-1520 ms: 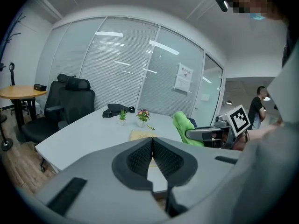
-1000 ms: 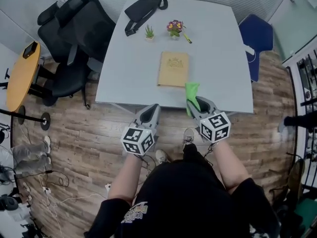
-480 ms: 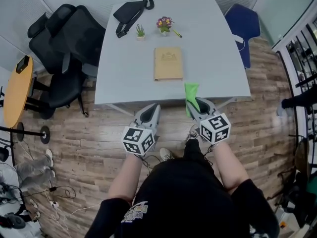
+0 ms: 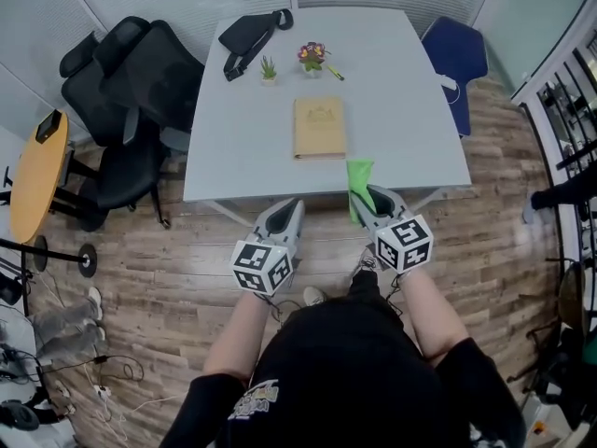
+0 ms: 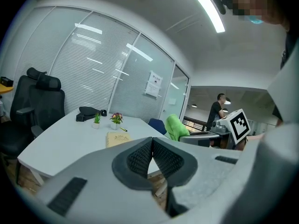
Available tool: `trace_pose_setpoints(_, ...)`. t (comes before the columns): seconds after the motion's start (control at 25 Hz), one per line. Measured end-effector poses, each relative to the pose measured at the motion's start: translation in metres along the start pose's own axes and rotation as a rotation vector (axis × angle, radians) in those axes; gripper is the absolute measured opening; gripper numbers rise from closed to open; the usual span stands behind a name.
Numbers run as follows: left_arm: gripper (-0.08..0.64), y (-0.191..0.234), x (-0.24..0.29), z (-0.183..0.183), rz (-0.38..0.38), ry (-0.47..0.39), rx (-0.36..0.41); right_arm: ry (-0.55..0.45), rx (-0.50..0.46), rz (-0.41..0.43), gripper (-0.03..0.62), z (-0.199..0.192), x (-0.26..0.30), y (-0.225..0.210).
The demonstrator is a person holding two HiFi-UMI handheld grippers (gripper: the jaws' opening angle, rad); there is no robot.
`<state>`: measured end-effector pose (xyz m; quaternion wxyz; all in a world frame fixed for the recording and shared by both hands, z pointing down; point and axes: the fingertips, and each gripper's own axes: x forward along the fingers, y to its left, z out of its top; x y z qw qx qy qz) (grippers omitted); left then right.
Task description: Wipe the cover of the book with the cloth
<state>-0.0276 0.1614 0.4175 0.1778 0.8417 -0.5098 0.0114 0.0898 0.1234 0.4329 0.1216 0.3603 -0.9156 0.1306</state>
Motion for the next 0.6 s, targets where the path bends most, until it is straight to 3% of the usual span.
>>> trace_pose_setpoints(0.6,0.005,-0.017,-0.001,-0.007,-0.010,0.010,0.009,0.002,0.006,0.002,0.095,-0.010,-0.015,0.003)
